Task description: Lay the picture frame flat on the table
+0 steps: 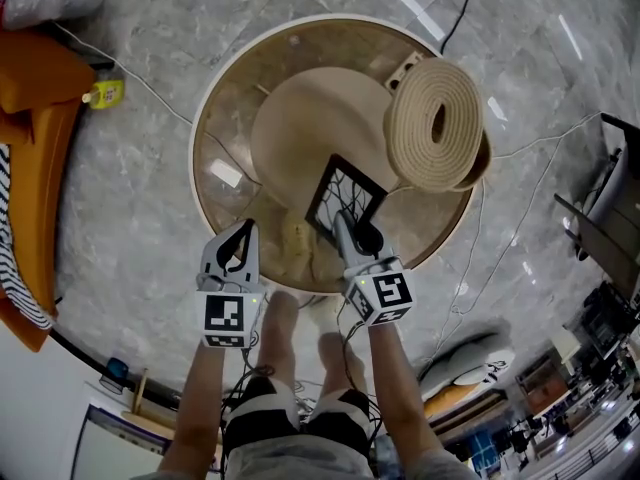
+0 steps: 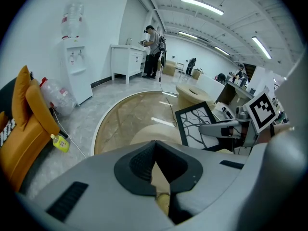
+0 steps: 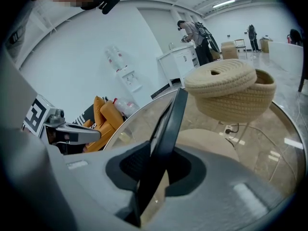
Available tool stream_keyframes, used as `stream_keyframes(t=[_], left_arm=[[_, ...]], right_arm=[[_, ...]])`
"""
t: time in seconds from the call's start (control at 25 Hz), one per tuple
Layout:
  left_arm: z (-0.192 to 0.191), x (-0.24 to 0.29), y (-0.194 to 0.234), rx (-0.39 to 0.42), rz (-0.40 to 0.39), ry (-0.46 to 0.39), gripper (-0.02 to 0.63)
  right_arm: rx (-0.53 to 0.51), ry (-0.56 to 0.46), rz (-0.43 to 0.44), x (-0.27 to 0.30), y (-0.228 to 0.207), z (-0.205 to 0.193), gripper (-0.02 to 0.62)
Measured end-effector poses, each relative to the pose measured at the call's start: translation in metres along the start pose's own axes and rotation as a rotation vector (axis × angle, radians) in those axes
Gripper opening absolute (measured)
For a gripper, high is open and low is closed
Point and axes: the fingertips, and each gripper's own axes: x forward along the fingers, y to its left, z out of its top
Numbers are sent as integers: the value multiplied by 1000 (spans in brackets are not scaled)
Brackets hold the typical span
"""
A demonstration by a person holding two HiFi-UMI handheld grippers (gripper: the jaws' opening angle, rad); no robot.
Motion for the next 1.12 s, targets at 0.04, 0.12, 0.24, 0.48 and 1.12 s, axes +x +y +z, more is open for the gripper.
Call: stream_keyframes(t=[0.04, 0.12, 0.24, 0.48, 1.12], left_arm=[[0, 1, 0, -1, -1, 1, 17], [0, 2, -1, 0, -2, 4, 17], [0, 4, 0, 2, -1, 10, 17], [0, 2, 0, 0, -3, 9, 17], [4, -2, 3, -9, 0, 8, 17]], right_arm=[[5, 0, -4, 1, -2, 0, 85], [14, 2, -10, 4, -6, 0, 91], [30, 11, -17, 8, -12, -2, 101], [54, 41, -30, 11, -17, -6, 122], [56, 115, -117, 18, -32, -15, 217]])
